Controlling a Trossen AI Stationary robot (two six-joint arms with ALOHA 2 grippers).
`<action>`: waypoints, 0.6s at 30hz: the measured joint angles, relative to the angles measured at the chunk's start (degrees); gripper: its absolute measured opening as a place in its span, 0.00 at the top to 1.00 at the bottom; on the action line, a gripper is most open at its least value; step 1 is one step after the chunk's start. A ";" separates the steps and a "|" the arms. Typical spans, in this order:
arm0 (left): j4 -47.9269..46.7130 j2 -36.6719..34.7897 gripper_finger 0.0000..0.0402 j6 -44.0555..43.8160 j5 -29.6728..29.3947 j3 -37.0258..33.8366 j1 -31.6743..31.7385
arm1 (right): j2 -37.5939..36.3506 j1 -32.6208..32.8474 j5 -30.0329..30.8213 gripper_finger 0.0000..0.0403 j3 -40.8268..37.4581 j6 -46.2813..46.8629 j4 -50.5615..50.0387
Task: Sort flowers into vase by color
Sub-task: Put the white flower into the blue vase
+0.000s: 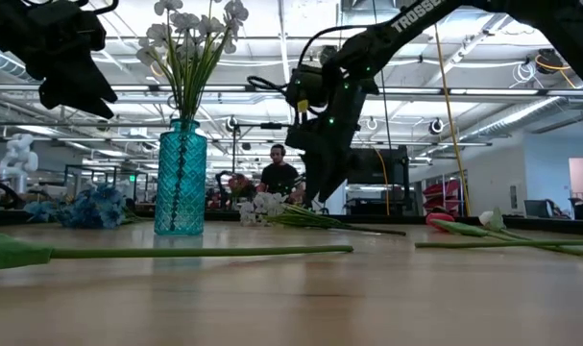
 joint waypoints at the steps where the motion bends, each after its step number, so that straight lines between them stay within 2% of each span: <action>1: 0.03 0.00 0.44 -0.01 -0.10 0.00 0.00 | 0.12 0.20 -0.09 0.52 0.00 -0.16 0.58; 6: 0.04 0.00 0.44 -0.08 -0.30 0.00 0.00 | 2.11 1.47 1.41 0.43 0.07 -1.57 3.16; 13: -0.13 0.00 0.44 -0.08 -0.71 0.00 0.02 | 7.17 2.46 1.45 0.42 0.12 -1.50 4.47; 16: -0.15 0.02 0.44 -0.06 -0.71 0.00 0.02 | 8.09 2.53 1.24 0.46 0.35 -1.16 3.88; 18: -0.14 0.00 0.44 -0.06 -0.71 0.00 0.02 | 8.35 2.53 1.06 0.54 0.36 -1.07 3.07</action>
